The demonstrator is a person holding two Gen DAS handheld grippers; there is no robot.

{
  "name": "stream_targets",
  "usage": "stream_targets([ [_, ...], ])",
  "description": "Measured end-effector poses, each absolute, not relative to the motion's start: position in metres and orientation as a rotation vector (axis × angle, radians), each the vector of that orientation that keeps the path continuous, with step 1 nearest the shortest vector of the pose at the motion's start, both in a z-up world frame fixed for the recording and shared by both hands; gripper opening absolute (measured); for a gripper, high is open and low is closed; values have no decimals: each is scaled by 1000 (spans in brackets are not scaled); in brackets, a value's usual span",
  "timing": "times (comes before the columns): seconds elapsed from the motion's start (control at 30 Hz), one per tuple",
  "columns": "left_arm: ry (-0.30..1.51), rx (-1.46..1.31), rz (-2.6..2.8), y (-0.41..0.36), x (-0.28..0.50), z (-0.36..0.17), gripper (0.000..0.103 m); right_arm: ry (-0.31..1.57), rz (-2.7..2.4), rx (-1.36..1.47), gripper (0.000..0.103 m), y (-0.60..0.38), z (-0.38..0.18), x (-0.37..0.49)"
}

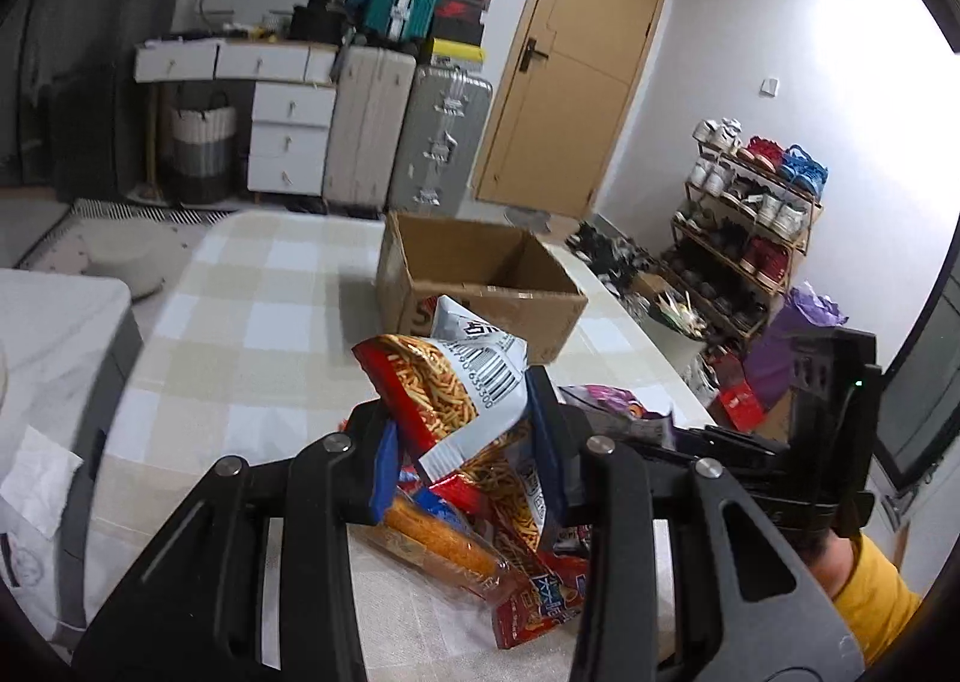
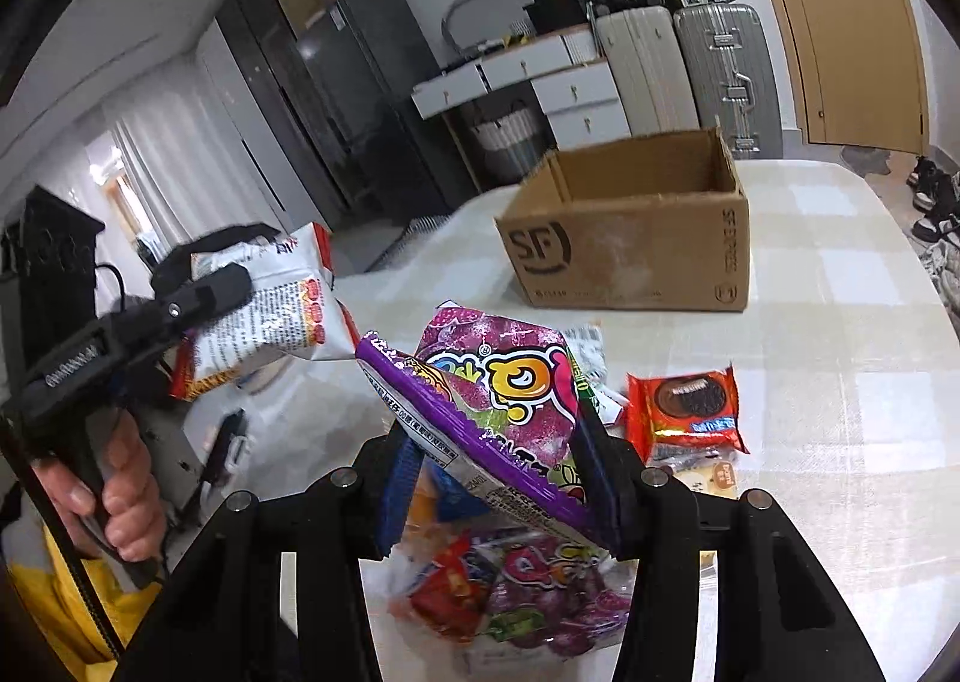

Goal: Organize snacks
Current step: 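Lift both held bags and carry them toward the cardboard box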

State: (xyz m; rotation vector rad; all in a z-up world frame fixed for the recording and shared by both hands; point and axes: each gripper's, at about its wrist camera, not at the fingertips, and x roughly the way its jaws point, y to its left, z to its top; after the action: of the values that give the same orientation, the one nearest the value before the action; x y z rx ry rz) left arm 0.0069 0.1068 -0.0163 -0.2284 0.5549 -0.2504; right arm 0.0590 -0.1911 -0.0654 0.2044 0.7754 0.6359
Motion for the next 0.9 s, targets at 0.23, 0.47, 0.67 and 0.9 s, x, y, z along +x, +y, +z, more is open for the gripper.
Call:
stream_targets([
  [0.23, 476, -160, -206, 95, -36, 22, 33, 743, 691, 296, 49, -198, -42, 48],
  [0.47, 445, -148, -210, 91, -70, 54, 33, 737, 773, 433, 49, -206, -28, 45],
  [0.67, 425, -145, -226, 87, -84, 80, 34, 679, 822, 526, 49, -220, -5, 46],
  [0.9, 447, -146, -285, 77, -50, 108, 32, 600, 811, 518, 49, -233, 37, 63],
])
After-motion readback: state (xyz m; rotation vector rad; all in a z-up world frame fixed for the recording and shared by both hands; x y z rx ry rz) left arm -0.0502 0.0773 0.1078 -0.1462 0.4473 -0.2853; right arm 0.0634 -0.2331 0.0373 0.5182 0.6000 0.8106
